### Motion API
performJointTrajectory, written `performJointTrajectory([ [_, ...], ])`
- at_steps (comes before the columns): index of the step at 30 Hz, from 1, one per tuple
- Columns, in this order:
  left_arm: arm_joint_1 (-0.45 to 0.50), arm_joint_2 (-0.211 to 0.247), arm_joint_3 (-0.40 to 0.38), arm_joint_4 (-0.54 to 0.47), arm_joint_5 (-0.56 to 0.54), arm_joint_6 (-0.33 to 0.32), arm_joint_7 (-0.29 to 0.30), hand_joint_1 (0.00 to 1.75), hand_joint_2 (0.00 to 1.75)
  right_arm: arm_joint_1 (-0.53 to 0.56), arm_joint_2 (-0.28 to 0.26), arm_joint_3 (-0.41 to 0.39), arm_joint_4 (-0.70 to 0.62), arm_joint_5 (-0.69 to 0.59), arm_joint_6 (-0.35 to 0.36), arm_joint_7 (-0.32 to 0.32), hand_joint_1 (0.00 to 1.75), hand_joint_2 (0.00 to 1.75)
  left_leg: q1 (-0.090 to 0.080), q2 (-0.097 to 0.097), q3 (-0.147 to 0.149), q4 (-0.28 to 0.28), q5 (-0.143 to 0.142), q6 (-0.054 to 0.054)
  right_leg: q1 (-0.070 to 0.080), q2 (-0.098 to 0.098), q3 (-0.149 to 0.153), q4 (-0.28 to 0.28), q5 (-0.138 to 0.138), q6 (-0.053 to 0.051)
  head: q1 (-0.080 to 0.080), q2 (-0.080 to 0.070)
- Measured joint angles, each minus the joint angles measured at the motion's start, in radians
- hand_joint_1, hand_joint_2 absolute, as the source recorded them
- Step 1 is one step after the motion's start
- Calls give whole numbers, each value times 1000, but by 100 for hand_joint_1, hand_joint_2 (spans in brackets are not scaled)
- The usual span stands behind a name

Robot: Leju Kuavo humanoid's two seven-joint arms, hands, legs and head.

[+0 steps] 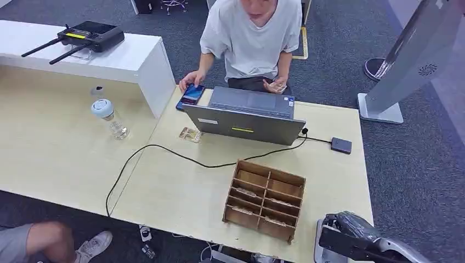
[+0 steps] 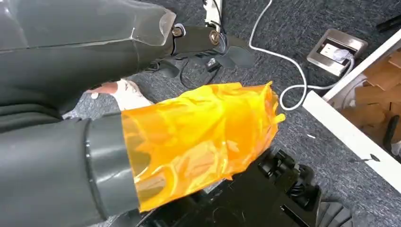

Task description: Pass the card to the sensor for recognition and then transmit it.

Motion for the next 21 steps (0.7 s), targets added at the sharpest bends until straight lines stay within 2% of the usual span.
performJointTrajectory([
  [12, 1, 1, -11, 0, 16, 14, 14, 0, 0, 7, 7, -44, -10, 2, -34, 6, 175, 175, 0, 0, 0, 0, 0, 0, 0, 0, 0, 0, 0, 0, 0, 0],
  [21, 11, 2, -14, -10, 24, 19, 48, 0, 0, 26, 27, -107, -50, 83, -118, -2, 175, 175, 0, 0, 0, 0, 0, 0, 0, 0, 0, 0, 0, 0, 0, 0],
])
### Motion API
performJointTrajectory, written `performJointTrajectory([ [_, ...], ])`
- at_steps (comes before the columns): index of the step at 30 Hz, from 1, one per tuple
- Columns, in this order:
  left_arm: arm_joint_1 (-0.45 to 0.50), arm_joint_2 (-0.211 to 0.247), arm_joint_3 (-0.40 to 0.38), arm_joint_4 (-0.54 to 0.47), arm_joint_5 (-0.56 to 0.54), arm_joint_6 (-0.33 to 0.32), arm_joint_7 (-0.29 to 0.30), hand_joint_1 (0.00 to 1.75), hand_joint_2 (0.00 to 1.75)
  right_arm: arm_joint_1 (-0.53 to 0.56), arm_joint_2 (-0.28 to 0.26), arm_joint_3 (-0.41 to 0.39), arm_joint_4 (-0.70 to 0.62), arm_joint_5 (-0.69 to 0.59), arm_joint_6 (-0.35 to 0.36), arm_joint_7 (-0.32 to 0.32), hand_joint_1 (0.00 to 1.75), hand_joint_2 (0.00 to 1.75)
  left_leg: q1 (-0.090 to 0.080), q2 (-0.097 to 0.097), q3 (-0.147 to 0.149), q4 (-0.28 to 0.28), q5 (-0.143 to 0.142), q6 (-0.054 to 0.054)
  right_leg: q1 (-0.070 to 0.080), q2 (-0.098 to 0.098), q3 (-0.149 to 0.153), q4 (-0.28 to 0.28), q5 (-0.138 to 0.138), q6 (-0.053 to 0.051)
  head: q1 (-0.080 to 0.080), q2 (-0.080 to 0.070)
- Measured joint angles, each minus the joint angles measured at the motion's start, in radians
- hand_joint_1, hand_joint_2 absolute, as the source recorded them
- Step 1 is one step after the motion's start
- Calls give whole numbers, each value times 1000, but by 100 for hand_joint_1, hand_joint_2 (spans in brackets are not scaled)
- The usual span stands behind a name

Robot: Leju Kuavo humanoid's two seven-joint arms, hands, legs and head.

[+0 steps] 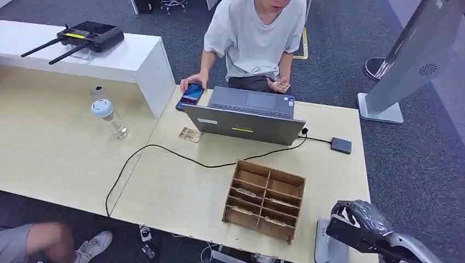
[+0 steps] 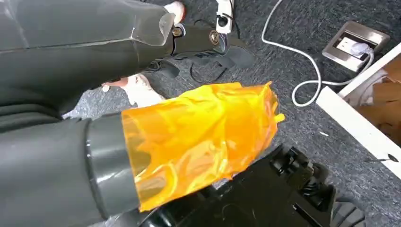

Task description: Pass the card to the sensor for recognition and then transmit it.

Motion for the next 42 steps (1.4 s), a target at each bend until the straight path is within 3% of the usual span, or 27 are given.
performJointTrajectory([
  [4, 11, 0, 0, -17, -2, 0, 19, 0, 0, 10, 13, -26, -24, 81, -57, -6, 175, 175, 0, 0, 0, 0, 0, 0, 0, 0, 0, 0, 0, 0, 0, 0],
  [7, 19, 2, 0, -35, -11, -1, 39, 0, 0, 21, 16, -31, -53, 242, -141, 3, 175, 175, 0, 0, 0, 0, 0, 0, 0, 0, 0, 0, 0, 0, 0, 0],
  [12, 35, 7, 3, -69, -29, -8, 64, 0, 0, 54, 17, -31, -111, 438, -209, 3, 175, 175, 0, 0, 0, 0, 0, 0, 0, 0, 0, 0, 0, 0, 0, 0],
  [16, 42, 8, 9, -85, -34, -11, 68, 0, 0, 71, 17, -31, -135, 466, -220, 9, 175, 175, 0, 0, 0, 0, 0, 0, 0, 0, 0, 0, 0, 0, 0, 0],
  [22, 52, 8, 31, -100, -56, -24, 68, 0, 0, 73, 3, -10, -159, 677, -287, 15, 175, 175, 0, 0, 0, 0, 0, 0, 0, 0, 0, 0, 0, 0, 0, 0],
  [28, 62, 6, 68, -107, -92, -50, 54, 0, 0, 47, -40, 36, -182, 800, -333, -1, 175, 175, 0, 0, 0, 0, 0, 0, 0, 0, 0, 0, 0, 0, 0, 0],
  [42, 67, -11, 127, -107, -127, -76, 36, 0, 0, -11, -99, 152, -166, 839, -330, -12, 175, 175, 0, 0, 0, 0, 0, 0, 0, 0, 0, 0, 0, 0, 0, 0],
])
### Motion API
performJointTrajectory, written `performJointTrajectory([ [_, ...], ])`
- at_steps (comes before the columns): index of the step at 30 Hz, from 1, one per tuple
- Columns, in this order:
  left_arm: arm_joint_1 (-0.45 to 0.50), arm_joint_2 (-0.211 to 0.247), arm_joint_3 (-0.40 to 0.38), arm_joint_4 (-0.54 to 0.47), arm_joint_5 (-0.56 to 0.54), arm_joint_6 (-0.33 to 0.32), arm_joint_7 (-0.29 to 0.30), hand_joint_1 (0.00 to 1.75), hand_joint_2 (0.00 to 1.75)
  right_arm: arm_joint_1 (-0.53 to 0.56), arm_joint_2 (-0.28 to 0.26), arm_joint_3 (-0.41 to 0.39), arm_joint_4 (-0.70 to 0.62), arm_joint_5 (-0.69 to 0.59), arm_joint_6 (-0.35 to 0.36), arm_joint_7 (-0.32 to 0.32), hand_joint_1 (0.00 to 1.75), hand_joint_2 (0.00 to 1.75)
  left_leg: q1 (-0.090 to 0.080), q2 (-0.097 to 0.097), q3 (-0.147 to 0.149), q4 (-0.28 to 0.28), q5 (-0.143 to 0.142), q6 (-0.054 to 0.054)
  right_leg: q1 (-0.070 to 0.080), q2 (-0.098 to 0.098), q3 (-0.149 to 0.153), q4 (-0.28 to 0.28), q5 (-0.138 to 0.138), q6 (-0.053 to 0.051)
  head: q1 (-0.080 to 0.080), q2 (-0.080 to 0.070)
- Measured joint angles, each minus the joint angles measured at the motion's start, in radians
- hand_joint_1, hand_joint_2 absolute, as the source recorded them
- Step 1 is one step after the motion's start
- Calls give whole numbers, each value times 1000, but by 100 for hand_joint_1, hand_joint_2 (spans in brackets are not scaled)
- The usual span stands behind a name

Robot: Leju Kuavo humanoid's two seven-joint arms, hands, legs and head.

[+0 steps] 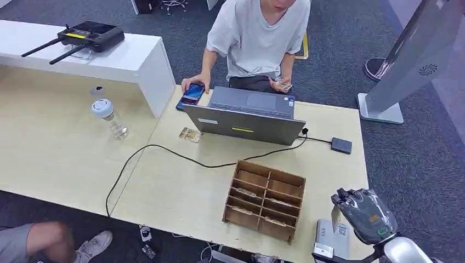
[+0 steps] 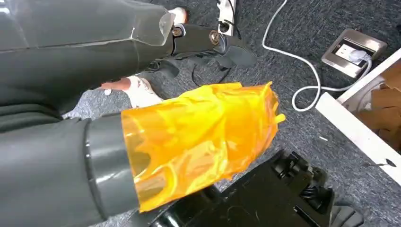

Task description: Pass the card to the sensor for recognition and then transmit it.

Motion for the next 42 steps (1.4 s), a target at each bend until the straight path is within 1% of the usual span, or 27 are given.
performJointTrajectory([
  [8, 1, -2, 13, 0, -13, -7, -5, 0, 0, -23, -19, 41, 13, 4, 23, -6, 175, 175, 0, 0, 0, 0, 0, 0, 0, 0, 0, 0, 0, 0, 0, 0],
  [13, 2, -10, 25, 0, -27, -11, -7, 0, 0, -36, -32, 69, 43, 17, 40, 11, 175, 175, 0, 0, 0, 0, 0, 0, 0, 0, 0, 0, 0, 0, 0, 0],
  [18, 8, -15, 40, 0, -37, -18, -8, 0, 0, -51, -48, 94, 66, 10, 65, 14, 175, 175, 0, 0, 0, 0, 0, 0, 0, 0, 0, 0, 0, 0, 0, 0],
  [29, 11, -24, 62, 0, -56, -25, -11, 0, 0, -75, -53, 143, 103, 1, 91, 24, 175, 175, 0, 0, 0, 0, 0, 0, 0, 0, 0, 0, 0, 0, 0, 0],
  [42, 11, -25, 73, 0, -60, -26, -11, 0, 0, -87, -55, 170, 113, 0, 103, 25, 175, 175, 0, 0, 0, 0, 0, 0, 0, 0, 0, 0, 0, 0, 0, 0],
])
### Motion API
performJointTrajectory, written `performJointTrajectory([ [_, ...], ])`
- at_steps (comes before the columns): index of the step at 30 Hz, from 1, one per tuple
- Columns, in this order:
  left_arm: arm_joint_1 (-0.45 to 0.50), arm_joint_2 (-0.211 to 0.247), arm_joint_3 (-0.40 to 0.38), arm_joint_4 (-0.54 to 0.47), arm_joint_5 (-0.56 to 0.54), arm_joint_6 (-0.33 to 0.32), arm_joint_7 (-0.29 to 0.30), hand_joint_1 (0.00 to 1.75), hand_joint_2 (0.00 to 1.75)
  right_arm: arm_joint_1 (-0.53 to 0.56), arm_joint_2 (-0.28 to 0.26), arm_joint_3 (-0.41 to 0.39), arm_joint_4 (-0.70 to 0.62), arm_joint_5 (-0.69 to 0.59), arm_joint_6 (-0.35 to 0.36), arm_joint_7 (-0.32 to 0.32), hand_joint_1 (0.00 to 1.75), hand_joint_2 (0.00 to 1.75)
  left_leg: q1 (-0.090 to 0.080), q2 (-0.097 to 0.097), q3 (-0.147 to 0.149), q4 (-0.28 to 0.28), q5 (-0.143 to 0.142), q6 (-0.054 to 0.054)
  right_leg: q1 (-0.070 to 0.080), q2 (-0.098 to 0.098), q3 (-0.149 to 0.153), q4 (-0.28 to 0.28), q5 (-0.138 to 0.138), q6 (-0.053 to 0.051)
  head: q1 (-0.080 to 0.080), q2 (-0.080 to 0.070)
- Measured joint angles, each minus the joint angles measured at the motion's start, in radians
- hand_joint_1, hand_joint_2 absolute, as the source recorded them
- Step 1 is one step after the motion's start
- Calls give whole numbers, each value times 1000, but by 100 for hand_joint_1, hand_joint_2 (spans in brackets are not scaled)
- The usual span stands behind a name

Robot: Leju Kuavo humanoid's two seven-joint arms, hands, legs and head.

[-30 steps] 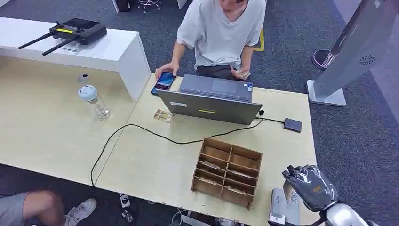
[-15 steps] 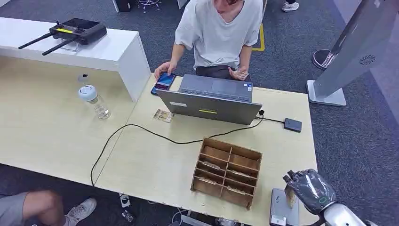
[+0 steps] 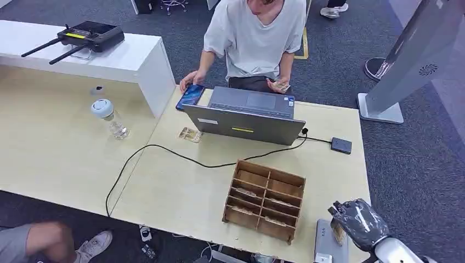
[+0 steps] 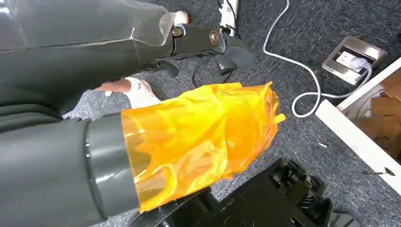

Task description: Pass the card to the sensor for recognition and then transmit it.

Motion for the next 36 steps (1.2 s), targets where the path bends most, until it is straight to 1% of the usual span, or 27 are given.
performJointTrajectory([
  [9, 1, 0, 5, 0, -7, -3, -4, 0, 0, -10, 0, 20, 2, -7, 26, 11, 175, 175, 0, 0, 0, 0, 0, 0, 0, 0, 0, 0, 0, 0, 0, 0],
  [25, 3, -1, 18, 0, -10, -6, -9, 0, 0, -16, 0, 35, 2, -10, 27, 14, 175, 175, 0, 0, 0, 0, 0, 0, 0, 0, 0, 0, 0, 0, 0, 0],
  [36, 6, -8, 24, 0, -10, -6, -9, 0, 0, -18, 0, 38, -5, -29, 43, 16, 175, 175, 0, 0, 0, 0, 0, 0, 0, 0, 0, 0, 0, 0, 0, 0],
])
